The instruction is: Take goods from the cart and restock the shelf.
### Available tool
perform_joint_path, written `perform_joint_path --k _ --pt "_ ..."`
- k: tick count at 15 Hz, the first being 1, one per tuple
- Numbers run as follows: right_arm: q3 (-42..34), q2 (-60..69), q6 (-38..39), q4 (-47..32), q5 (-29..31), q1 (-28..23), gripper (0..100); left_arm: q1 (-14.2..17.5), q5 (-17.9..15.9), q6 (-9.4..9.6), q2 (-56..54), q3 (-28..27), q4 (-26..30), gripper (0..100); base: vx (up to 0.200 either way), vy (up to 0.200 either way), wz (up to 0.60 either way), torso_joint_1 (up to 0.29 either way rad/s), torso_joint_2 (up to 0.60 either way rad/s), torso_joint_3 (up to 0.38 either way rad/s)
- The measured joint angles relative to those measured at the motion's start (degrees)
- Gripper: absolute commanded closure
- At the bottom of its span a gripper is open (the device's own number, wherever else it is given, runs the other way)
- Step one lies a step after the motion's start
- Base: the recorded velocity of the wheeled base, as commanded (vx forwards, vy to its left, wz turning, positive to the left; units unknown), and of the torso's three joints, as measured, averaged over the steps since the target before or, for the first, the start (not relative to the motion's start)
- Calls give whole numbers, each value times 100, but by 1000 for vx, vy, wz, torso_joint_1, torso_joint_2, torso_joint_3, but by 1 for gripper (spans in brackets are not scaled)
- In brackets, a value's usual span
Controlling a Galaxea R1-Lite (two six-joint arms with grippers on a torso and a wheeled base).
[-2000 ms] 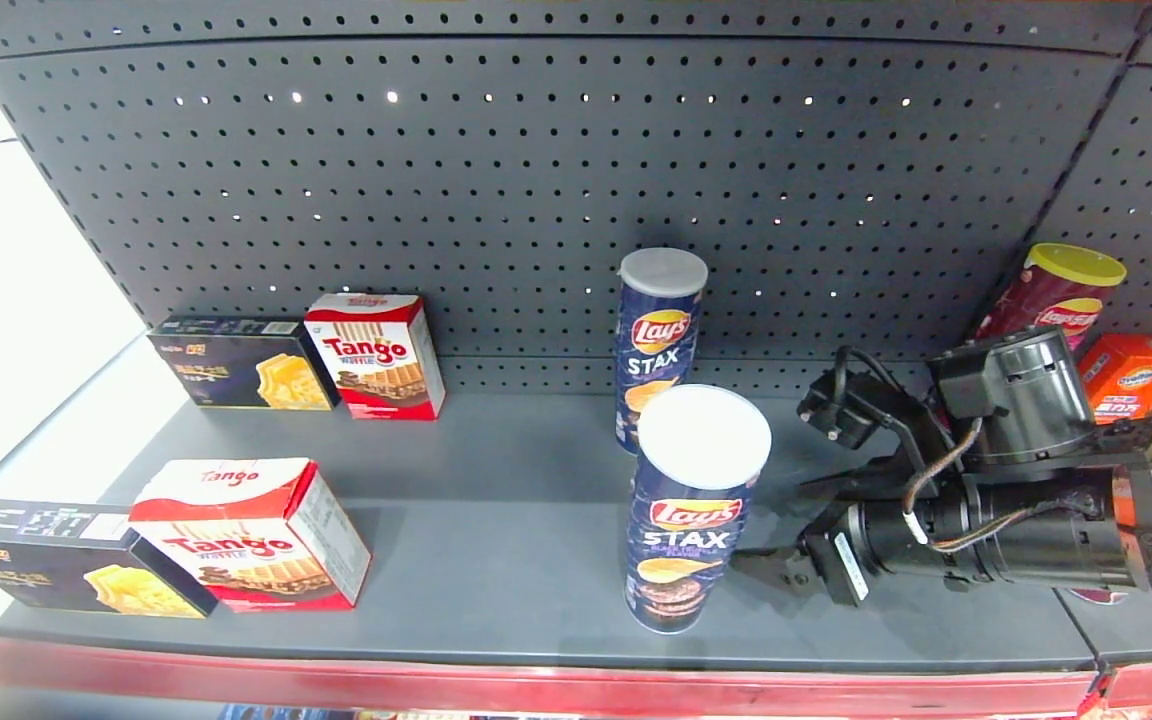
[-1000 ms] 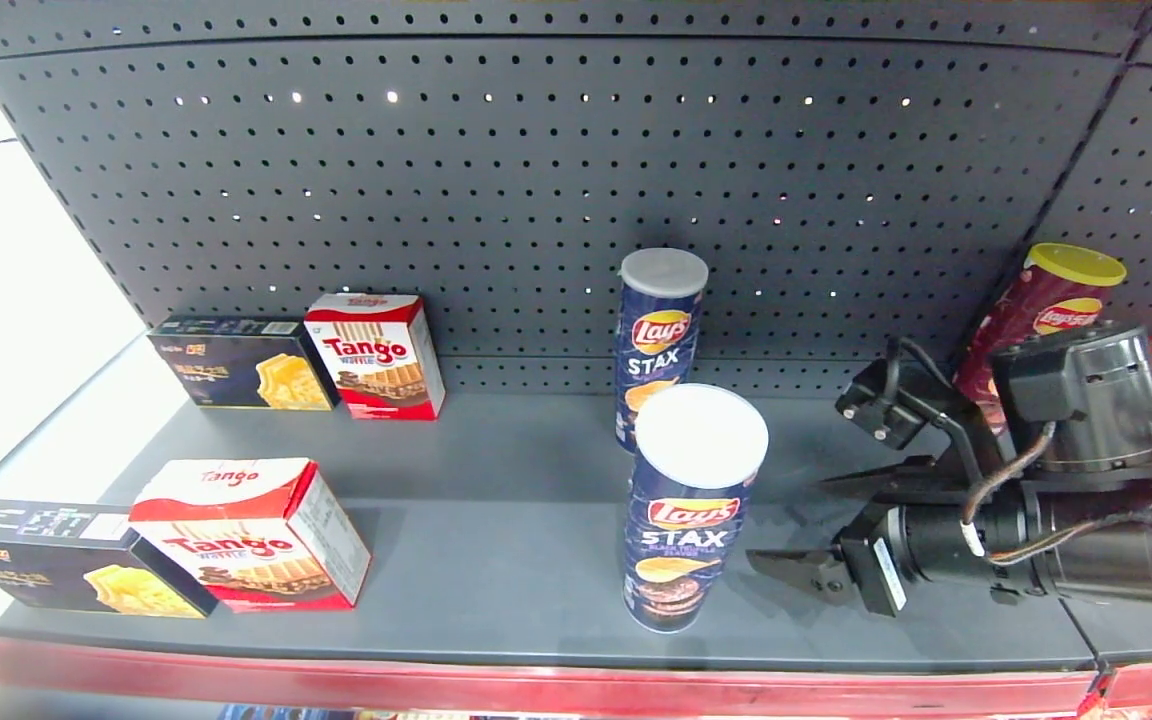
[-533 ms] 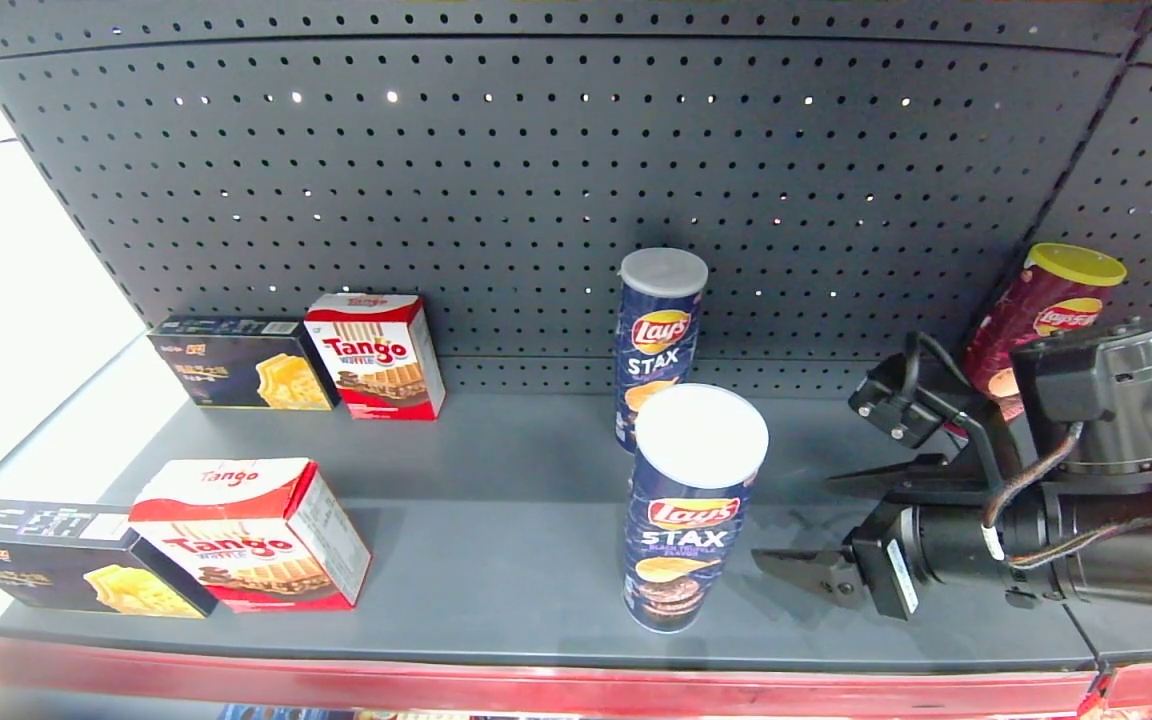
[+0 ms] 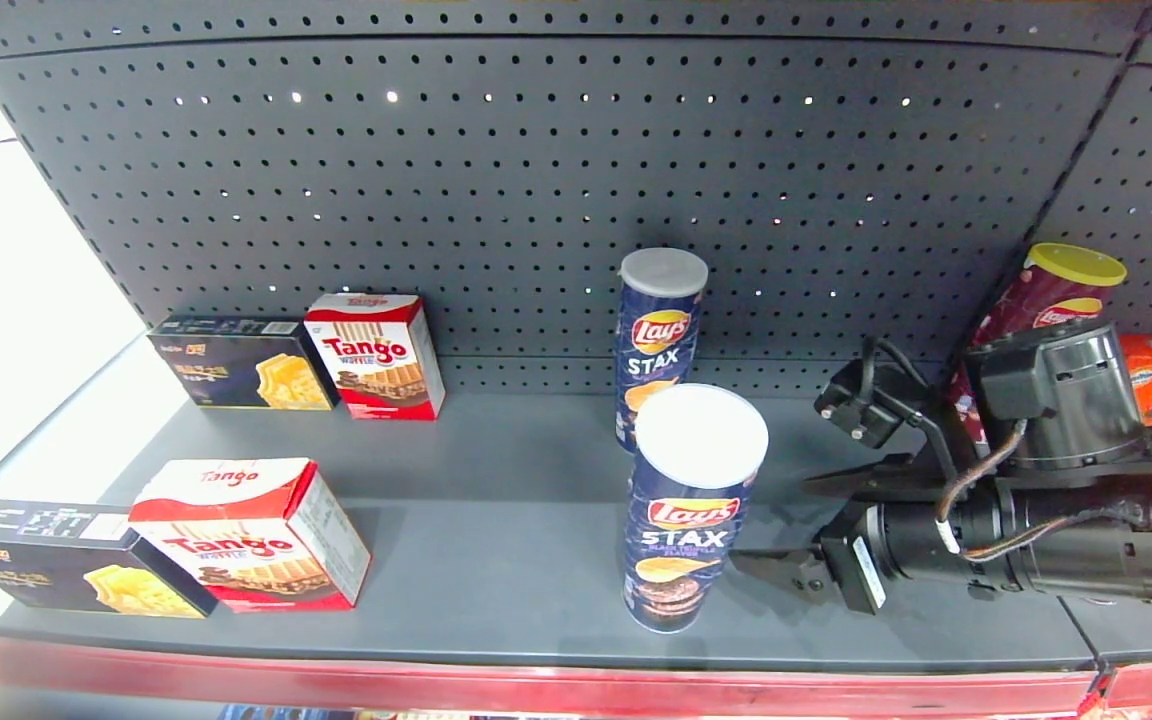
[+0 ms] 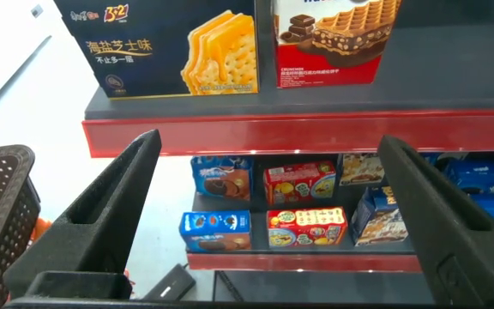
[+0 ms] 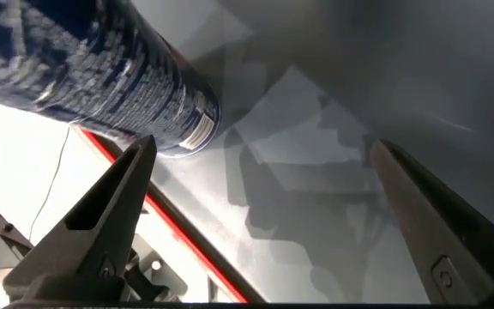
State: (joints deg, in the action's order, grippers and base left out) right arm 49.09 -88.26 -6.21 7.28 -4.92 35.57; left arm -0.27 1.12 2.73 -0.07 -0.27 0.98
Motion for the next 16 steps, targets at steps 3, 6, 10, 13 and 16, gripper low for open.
perform_joint_path --k 3,6,10,13,16 --pt "52 -90 0 7 -2 0 0 0 -15 0 0 0 0 0 0 0 0 0 0 0" --pt "104 -167 0 68 -5 -5 0 0 -12 0 0 0 0 0 0 0 0 0 0 0" --pt "49 -140 7 82 2 -33 0 0 -22 -2 0 0 0 0 0 0 0 0 0 0" --pt "10 185 27 79 30 -95 0 0 -26 -2 0 0 -2 0 0 0 0 0 0 0" --pt "-83 896 46 77 33 -195 0 0 -30 5 0 0 -2 0 0 0 0 0 0 0"
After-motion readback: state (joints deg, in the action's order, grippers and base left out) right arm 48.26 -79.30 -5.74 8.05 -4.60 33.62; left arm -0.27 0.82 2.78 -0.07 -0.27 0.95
